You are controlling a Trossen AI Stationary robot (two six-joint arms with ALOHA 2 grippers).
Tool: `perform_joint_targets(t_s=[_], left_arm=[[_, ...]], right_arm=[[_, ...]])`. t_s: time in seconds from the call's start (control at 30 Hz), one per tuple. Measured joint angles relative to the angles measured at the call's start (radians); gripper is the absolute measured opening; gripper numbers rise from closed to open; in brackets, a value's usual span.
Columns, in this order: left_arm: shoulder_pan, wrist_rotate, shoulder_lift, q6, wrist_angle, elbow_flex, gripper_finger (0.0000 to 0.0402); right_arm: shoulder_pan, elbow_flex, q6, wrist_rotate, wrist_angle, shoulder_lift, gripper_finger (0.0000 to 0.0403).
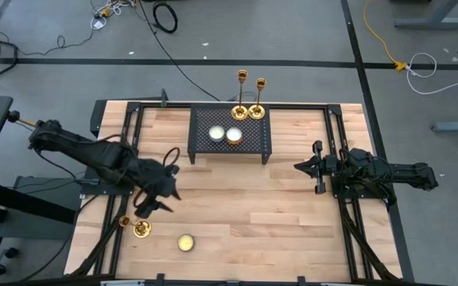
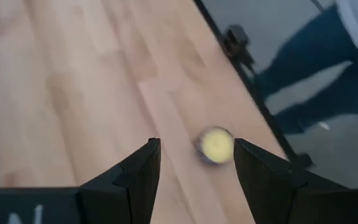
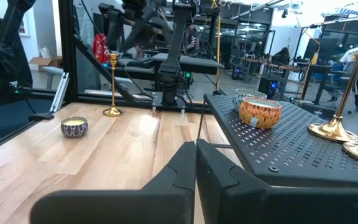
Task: Pick & Place candle stick holders
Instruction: Put the gold candle holder on the shelf
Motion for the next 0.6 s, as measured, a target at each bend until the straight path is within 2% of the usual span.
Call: perform_joint_targets(t_s=[0.27, 0.6], left_arm=[[-0.098, -0.013, 0.0, -0.172, -0.135, 0.07, 0.0208], [-0.18, 0.072, 0.0, -0.383, -0.286, 0.078, 0.0208]], right_arm=[[0.0, 0.0, 0.0, 0.0, 0.0, 0.0, 0.0013], [0.0, 0.0, 0.0, 0.0, 0.0, 0.0, 0.0013]])
